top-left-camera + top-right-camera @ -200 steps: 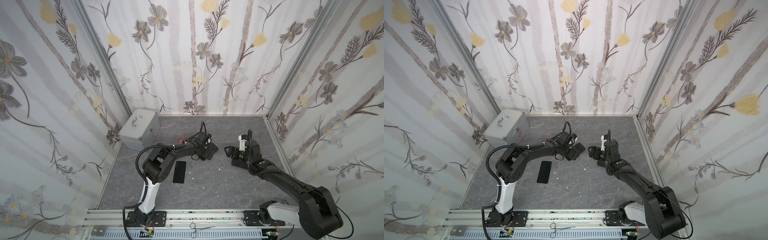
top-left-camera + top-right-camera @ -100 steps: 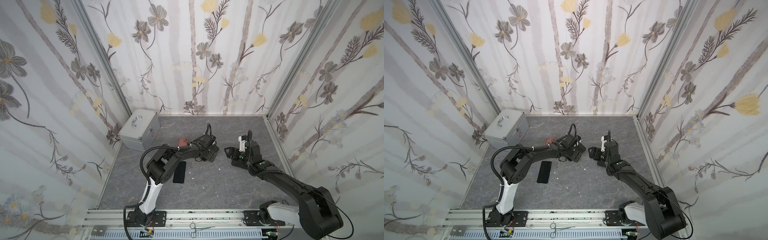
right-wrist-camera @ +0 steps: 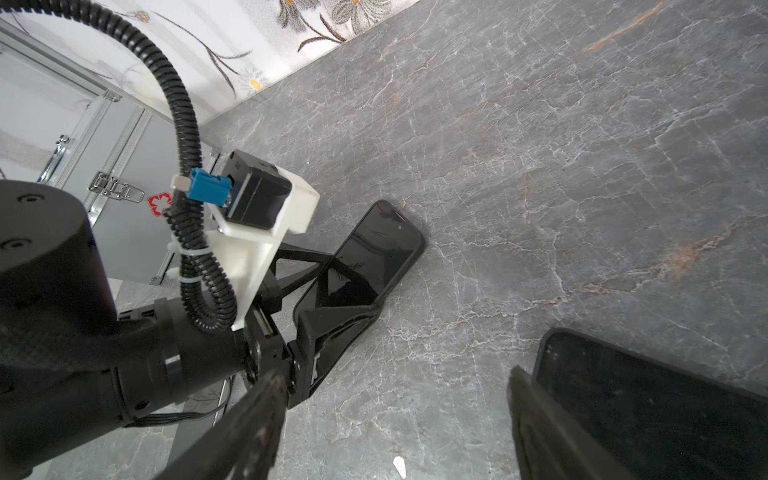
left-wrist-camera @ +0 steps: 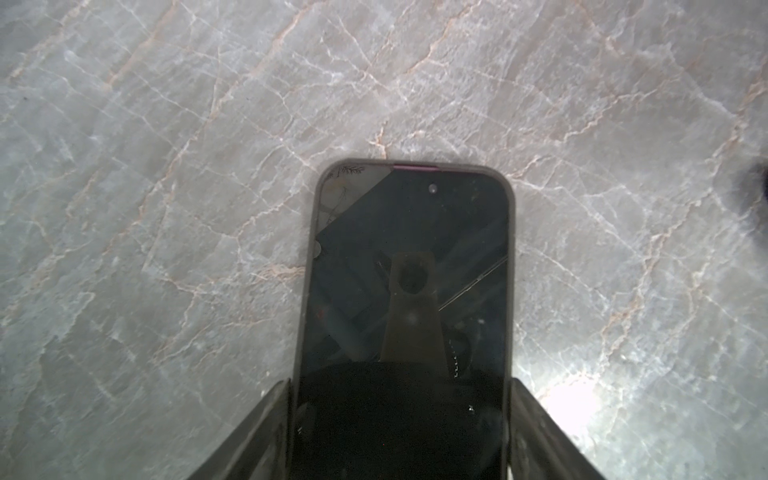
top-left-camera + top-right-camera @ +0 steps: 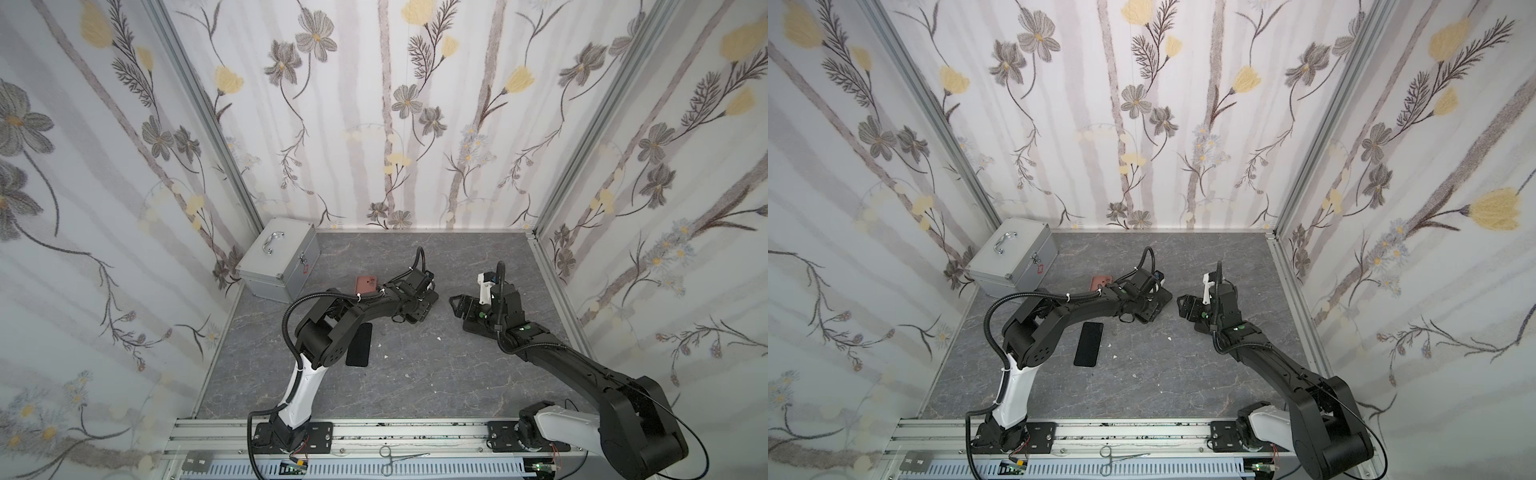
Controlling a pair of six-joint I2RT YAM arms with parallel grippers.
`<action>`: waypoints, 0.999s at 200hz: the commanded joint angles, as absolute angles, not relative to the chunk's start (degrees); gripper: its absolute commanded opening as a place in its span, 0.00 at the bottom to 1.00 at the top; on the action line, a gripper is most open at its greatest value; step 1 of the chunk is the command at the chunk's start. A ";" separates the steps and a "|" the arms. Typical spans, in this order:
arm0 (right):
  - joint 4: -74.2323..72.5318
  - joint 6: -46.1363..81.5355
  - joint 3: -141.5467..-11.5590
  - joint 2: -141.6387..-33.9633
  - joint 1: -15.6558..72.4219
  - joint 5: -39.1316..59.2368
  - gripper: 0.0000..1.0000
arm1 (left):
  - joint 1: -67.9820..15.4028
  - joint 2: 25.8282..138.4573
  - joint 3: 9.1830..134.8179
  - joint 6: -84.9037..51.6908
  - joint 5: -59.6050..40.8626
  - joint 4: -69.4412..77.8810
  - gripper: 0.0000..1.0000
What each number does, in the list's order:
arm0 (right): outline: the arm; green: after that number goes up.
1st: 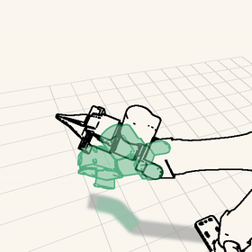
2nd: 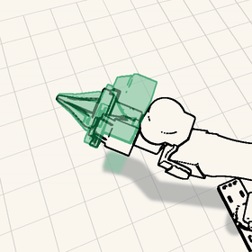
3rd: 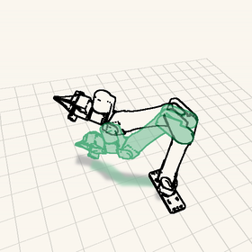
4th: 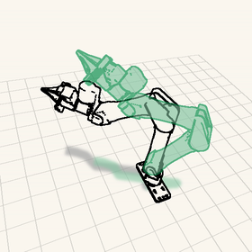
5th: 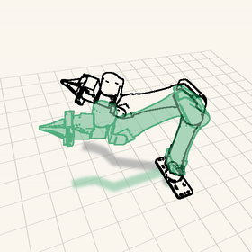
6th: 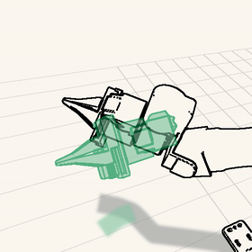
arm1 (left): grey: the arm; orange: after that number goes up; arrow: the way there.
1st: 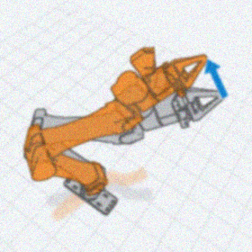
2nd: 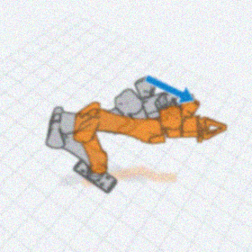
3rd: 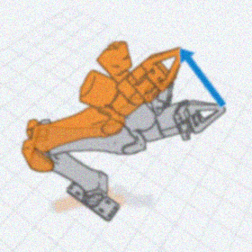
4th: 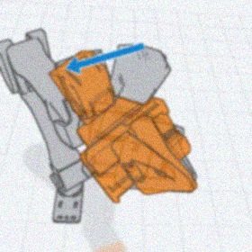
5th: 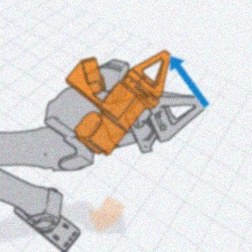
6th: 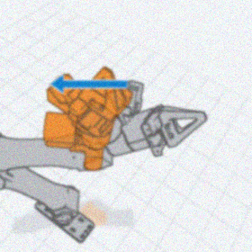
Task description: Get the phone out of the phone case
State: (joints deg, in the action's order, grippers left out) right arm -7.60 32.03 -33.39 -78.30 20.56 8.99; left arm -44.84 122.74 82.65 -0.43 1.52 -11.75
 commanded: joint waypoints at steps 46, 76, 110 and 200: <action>-10.87 38.20 -32.39 -78.91 18.89 11.52 0.81 | -44.55 120.03 82.66 -7.49 -7.39 -17.31 0.63; -12.02 41.07 -32.32 -79.99 16.66 16.89 0.81 | -44.51 117.11 81.53 -9.07 -11.35 -15.11 0.62; -11.18 41.84 -33.76 -82.18 14.79 22.63 0.80 | -44.68 113.74 79.19 -9.44 -14.01 -12.56 0.61; -11.07 42.05 -36.91 -89.91 14.35 31.20 0.73 | -47.43 108.34 74.53 -6.52 -14.07 -7.53 0.59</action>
State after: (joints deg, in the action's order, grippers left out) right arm -9.10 41.54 -36.18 -88.62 14.35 27.86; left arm -46.81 109.73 74.67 -7.92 -13.58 -12.10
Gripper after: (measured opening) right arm 0.744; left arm 0.720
